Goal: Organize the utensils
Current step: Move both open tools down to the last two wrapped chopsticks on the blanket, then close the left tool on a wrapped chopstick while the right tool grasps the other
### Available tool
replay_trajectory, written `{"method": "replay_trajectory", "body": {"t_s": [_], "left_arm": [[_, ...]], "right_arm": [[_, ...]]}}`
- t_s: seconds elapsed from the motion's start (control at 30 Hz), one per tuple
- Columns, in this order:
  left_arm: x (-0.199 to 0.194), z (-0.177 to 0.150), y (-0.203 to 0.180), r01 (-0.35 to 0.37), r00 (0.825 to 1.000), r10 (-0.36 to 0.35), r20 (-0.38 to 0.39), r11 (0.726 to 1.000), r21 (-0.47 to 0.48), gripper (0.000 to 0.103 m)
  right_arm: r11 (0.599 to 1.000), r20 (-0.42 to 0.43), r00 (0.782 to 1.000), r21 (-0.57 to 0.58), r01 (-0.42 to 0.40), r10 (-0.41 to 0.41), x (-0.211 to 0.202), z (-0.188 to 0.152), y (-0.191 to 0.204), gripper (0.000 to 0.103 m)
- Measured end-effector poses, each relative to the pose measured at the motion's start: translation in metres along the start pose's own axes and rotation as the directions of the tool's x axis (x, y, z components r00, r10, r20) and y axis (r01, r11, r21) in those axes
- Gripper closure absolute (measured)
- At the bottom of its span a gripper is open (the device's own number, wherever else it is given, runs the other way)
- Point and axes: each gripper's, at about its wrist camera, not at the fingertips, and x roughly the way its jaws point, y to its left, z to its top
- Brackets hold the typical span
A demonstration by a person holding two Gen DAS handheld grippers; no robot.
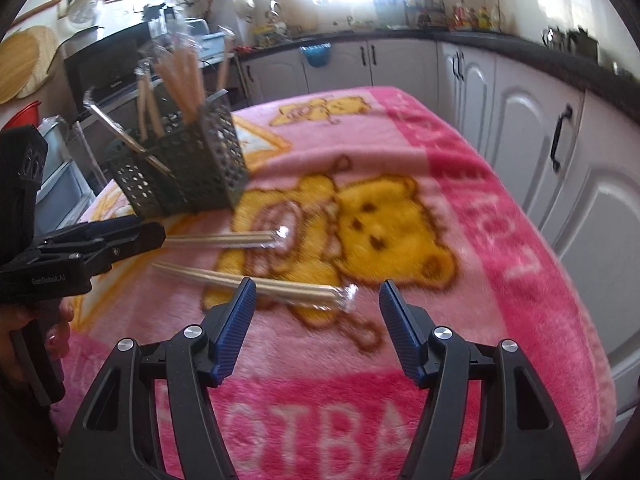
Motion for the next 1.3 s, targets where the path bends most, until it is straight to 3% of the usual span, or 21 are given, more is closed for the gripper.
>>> {"method": "replay_trajectory", "body": {"t_s": [0.13,0.3,0.47,0.6,0.7,1.2,1.3], "left_arm": [[0.02,0.011,-0.013,0.031,0.999,-0.029,-0.046,0.999,0.045,0.041],[0.044,0.021,-0.035,0.043,0.995,-0.031,-0.097,0.99,0.132,0.042],[0.065,0.027,-0.05,0.055,0.99,-0.03,-0.138,0.982,0.182,0.044],[0.081,0.029,-0.054,0.055,0.986,-0.023,-0.162,0.979,0.196,0.049],[0.09,0.031,-0.052,0.057,0.983,-0.023,-0.181,0.981,0.185,0.055],[0.107,0.03,-0.059,0.07,0.975,-0.018,-0.22,0.971,0.228,0.086],[0.105,0.029,-0.057,0.068,0.974,-0.016,-0.224,0.971,0.227,0.098]], "right_arm": [[0.995,-0.039,0.998,0.08,-0.051,0.055,0.013,-0.003,-0.014,0.058],[0.985,-0.058,0.994,0.15,-0.081,0.09,0.026,-0.003,-0.025,0.064],[0.985,-0.071,0.993,0.154,-0.083,0.095,0.032,-0.003,-0.026,0.073],[0.986,-0.076,0.993,0.149,-0.079,0.091,0.035,-0.002,-0.027,0.091],[0.988,-0.076,0.993,0.134,-0.082,0.093,0.036,-0.002,-0.025,0.097],[0.995,-0.024,1.0,0.102,-0.005,0.008,0.017,0.002,-0.03,0.1],[0.994,-0.009,1.0,0.108,0.002,-0.001,0.011,0.004,-0.034,0.1]]}}
